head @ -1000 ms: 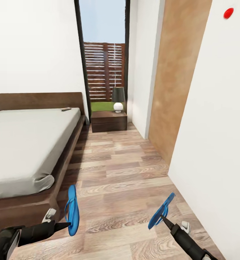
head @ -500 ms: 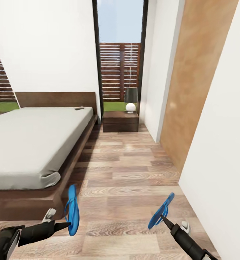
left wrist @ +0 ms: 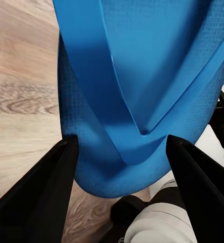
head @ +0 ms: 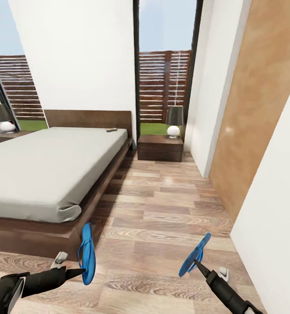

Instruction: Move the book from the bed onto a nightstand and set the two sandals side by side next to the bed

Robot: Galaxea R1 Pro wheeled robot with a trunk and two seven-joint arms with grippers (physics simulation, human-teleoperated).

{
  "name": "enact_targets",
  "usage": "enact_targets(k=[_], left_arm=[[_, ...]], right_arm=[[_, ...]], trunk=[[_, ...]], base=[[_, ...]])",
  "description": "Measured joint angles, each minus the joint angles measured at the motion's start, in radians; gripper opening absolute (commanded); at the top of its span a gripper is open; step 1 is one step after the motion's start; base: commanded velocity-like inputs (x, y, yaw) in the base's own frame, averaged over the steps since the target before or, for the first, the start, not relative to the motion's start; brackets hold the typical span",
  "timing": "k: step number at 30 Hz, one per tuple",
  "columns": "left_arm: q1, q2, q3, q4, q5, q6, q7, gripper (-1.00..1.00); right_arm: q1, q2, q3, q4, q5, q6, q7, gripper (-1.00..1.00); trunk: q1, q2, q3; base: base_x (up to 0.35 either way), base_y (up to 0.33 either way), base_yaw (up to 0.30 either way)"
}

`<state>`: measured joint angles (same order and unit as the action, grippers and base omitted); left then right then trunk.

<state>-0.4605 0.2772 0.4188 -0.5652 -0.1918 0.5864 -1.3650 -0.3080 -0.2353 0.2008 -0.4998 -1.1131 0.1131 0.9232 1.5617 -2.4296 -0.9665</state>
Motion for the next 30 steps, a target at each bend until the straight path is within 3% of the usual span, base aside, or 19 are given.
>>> enact_targets(k=[30], left_arm=[[0.000,0.002,0.000,0.001,0.000,-0.001,0.000,-1.00]], right_arm=[[0.000,0.000,0.000,0.000,-0.001,0.000,0.000,-1.00]], trunk=[[0.000,0.000,0.000]], base=[[0.119,-0.136,0.268]])
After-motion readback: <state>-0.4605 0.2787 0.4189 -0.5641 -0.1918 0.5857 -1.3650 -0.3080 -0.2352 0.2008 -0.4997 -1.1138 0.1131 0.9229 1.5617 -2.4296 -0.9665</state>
